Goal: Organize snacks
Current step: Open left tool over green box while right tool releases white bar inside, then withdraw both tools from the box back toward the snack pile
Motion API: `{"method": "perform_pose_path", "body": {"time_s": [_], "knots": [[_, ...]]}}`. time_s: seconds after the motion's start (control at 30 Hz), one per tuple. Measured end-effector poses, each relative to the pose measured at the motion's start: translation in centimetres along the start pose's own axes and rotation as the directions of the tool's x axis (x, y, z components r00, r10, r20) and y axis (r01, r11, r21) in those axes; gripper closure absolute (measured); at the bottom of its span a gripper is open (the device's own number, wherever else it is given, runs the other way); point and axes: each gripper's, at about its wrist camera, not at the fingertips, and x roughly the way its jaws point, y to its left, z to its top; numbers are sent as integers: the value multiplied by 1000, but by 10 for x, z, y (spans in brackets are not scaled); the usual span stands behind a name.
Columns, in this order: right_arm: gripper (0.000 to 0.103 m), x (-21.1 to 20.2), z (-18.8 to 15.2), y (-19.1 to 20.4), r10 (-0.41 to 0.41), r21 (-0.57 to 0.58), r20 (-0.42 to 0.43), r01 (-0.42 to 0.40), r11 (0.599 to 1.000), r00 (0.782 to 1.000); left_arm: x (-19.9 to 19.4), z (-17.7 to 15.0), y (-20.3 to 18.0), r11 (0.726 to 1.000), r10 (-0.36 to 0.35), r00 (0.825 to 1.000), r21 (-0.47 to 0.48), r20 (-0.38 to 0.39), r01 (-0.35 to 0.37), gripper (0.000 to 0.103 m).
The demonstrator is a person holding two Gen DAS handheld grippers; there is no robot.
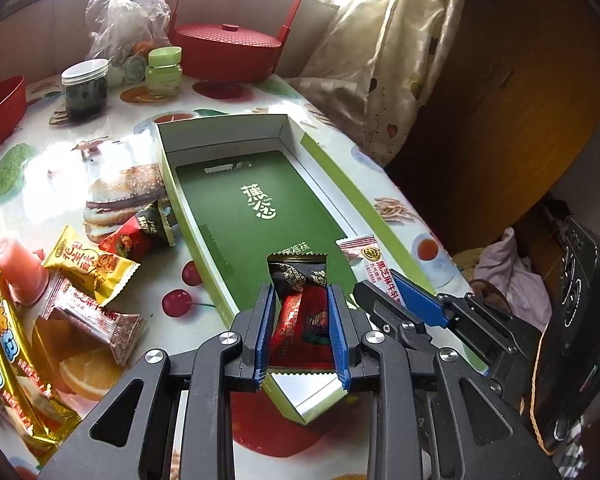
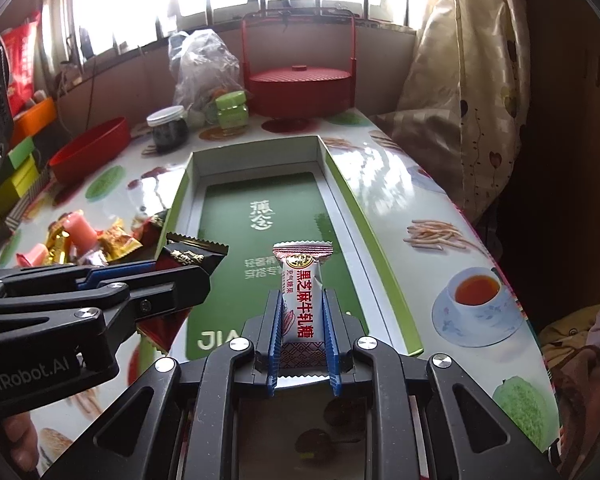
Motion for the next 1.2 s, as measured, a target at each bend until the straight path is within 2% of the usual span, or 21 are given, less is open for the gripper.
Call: {"method": "perform_pose_path", "body": {"time_s": [0.13,0.2,0.37,0.47,0.73,1.2], "knots": [[84,8,-1,-2,-6,-3,-19,6,1000,1000,9,-1,3,1000,-11,999,-25,-31,10,76],[77,9,-2,-3,-6,-2,-20,6,1000,1000,10,-1,3,1000,-12,999,-20,-31,11,75],[69,11,-4,-3,-9,-10,-25,9,1000,1000,8,-3,1,1000,-7,1000,-12,-28,7,71],[66,9,-5,-1,-19,-36,-29,18,999,999,5,-3,1,1000,-15,1000,-16,-25,15,62],[66,-3,-15,1,-43,-96,-43,39,995,998,-1,-15,-4,998,-52,998,-28,-42,51,61],[66,-33,-45,-7,-63,-93,-64,57,994,996,-12,-46,-28,993,-116,989,3,-88,116,62]]}}
